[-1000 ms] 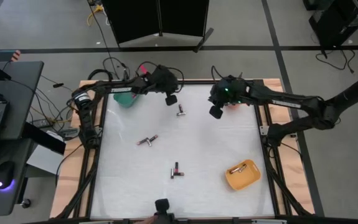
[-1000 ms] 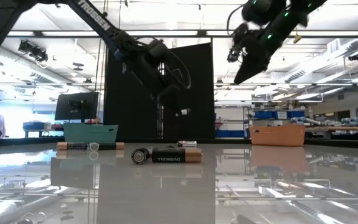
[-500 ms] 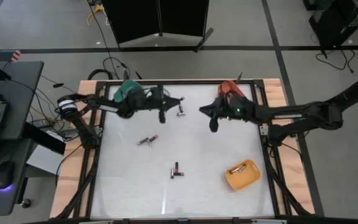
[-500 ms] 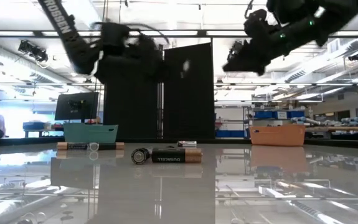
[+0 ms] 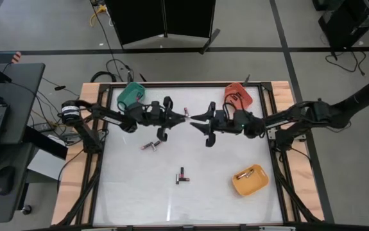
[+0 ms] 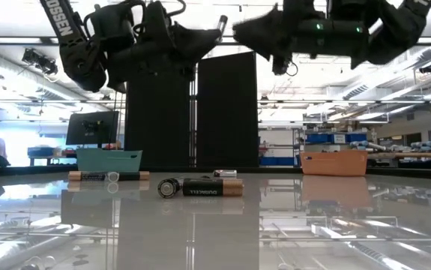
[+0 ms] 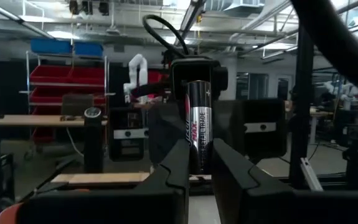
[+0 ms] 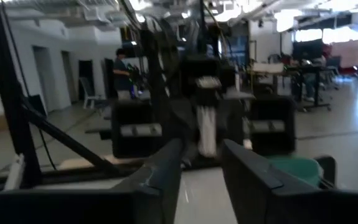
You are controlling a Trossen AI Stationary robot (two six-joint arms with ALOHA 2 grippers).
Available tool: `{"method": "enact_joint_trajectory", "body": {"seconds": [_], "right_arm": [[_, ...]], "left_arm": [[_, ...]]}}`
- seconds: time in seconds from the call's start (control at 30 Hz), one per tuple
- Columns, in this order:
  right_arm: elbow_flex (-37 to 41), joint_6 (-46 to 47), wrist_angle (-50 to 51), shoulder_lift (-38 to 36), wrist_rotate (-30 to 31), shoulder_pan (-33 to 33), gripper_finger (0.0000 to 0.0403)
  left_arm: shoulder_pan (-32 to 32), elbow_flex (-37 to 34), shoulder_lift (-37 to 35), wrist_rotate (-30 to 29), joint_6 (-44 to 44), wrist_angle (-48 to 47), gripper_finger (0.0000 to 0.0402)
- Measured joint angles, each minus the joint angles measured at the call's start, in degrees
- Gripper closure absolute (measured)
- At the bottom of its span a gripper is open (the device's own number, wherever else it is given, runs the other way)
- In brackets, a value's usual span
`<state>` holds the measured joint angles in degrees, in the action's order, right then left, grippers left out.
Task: Sort batteries
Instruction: Put the silver battery into the yellow bin
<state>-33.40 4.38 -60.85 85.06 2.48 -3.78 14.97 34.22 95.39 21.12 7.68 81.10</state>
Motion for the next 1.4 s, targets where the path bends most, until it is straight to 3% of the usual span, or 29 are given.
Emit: {"method": "enact_joint_trajectory", "body": {"seconds": [0.23,0.43,0.67,1.2,1.4], "right_arm": [[-2.3,-2.1,0.1,-0.9,1.1,1.8,0.0207],[-4.0,-3.0,1.0,-0.8,1.4,2.0,0.0197],[-4.6,-3.1,2.9,-0.8,1.2,2.0,0.0226],[-4.6,-4.7,3.9,-0.9,0.9,1.9,0.0333],[-4.6,-4.7,4.8,-1.0,0.9,2.0,0.0339]], "left_arm": [[-0.9,0.0,0.0,-0.2,-0.4,0.2,0.0355],[-2.2,0.4,0.0,-1.0,-1.7,-2.1,0.0355],[-3.5,2.4,0.0,-2.4,-4.1,-4.5,0.0355],[-4.2,3.9,0.0,-2.4,-4.3,-6.5,0.0355],[-4.6,5.2,0.0,-2.3,-4.4,-9.8,0.0356]]}}
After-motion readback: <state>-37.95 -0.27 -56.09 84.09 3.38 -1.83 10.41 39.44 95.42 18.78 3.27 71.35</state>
